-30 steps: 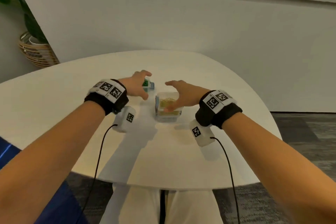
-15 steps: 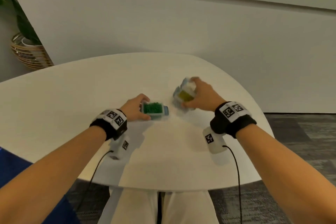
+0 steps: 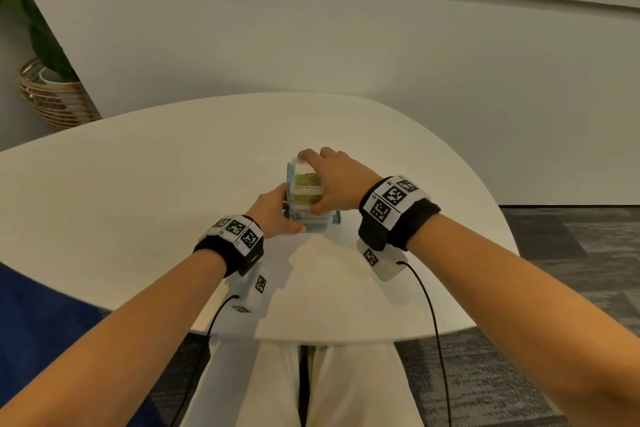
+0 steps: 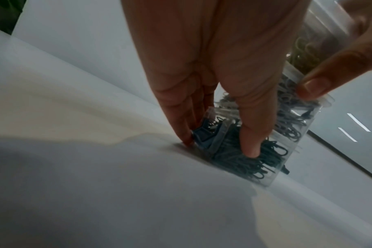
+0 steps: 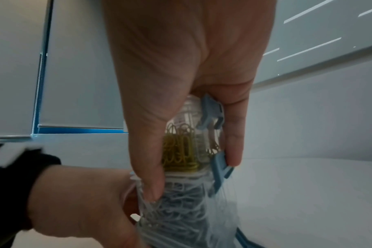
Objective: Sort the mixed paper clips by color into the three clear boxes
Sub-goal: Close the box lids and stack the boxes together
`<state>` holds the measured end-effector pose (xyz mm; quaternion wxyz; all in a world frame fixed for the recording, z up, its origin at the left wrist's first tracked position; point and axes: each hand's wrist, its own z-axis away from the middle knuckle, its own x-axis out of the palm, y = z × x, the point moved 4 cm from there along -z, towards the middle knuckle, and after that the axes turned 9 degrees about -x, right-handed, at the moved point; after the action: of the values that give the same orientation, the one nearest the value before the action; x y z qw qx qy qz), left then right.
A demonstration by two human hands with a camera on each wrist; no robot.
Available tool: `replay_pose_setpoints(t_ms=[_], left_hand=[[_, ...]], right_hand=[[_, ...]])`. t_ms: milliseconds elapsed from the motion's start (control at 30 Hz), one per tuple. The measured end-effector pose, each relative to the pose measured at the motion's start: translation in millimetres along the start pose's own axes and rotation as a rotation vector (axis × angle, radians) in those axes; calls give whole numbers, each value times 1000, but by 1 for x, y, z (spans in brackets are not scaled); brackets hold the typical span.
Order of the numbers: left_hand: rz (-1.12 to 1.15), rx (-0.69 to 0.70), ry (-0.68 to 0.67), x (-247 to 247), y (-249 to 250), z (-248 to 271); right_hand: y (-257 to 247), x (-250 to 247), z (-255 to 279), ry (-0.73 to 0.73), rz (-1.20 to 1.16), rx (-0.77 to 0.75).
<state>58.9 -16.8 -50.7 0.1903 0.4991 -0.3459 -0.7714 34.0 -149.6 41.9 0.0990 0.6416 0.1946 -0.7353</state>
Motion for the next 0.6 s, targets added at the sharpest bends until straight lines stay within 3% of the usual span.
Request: replay_pose_setpoints(t_ms=[233, 600], left_hand=[[6, -35, -8, 0, -2, -1], [50, -44, 8, 0, -5, 1]], right_hand=[[-1, -12, -1, 80, -13, -10], [0, 1, -1, -10, 33, 2]])
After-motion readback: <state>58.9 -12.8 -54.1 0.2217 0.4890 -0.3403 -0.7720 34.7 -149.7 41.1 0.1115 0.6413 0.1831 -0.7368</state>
